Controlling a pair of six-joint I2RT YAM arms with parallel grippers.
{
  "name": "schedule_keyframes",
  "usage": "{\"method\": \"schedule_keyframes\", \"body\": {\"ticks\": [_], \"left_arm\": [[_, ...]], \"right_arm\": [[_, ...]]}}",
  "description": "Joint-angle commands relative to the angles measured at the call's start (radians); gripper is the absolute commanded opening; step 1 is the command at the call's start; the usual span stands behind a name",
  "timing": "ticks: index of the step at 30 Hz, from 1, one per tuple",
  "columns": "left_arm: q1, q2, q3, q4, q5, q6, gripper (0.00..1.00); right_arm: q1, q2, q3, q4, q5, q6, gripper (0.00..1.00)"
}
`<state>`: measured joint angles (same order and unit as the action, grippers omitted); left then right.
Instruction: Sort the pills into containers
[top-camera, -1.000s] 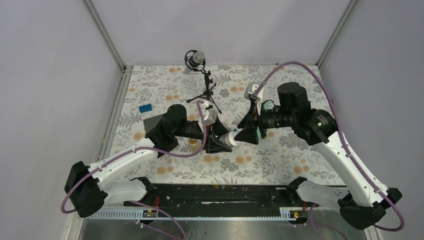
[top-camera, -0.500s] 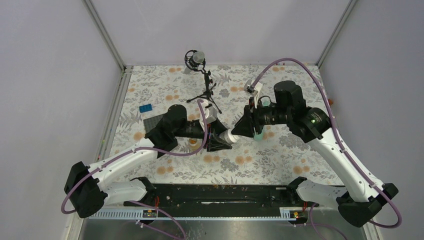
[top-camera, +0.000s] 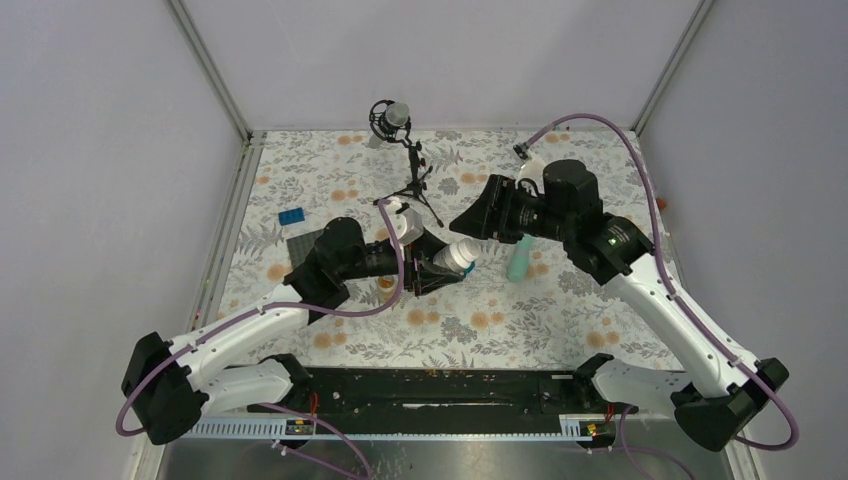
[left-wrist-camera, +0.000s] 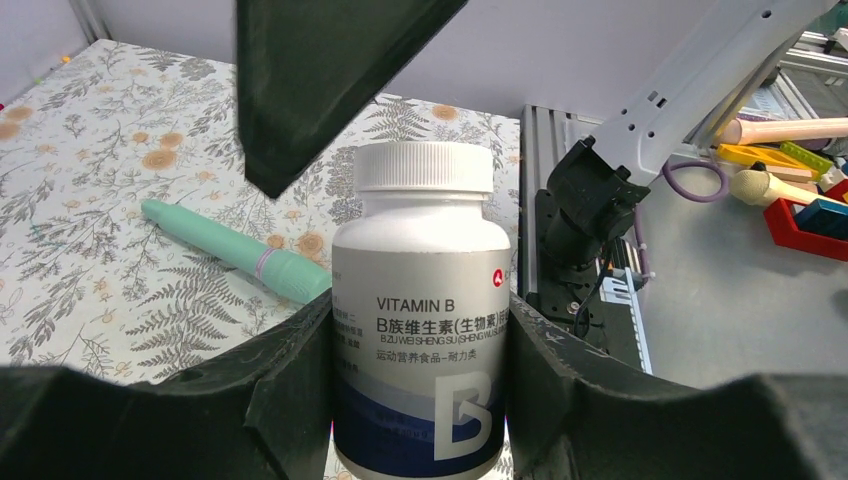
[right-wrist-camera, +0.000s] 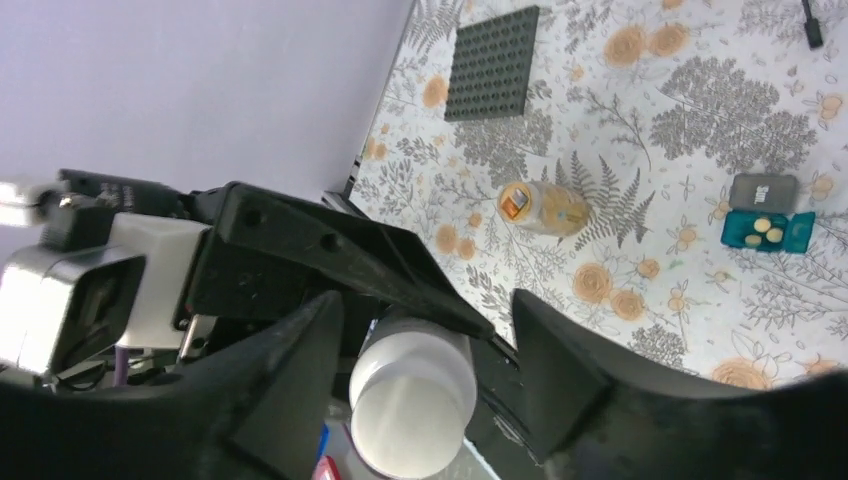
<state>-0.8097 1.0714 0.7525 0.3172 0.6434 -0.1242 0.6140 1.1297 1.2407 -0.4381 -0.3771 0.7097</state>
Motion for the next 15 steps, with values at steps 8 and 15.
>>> {"method": "schedule_keyframes", "body": {"ticks": [8,15], "left_arm": [[0.000,-0.028,0.027,0.063,0.045,-0.003,0.00],[0.000,-0.017,0.030,0.079,0.157,-0.001,0.00]], "right_arm": [[-0.004,-0.090,0.099,-0.100,-0.298,-0.453,0.86],[-0.005,-0.103,0.127,-0.272,-0.326,-0.701,0.89]]}}
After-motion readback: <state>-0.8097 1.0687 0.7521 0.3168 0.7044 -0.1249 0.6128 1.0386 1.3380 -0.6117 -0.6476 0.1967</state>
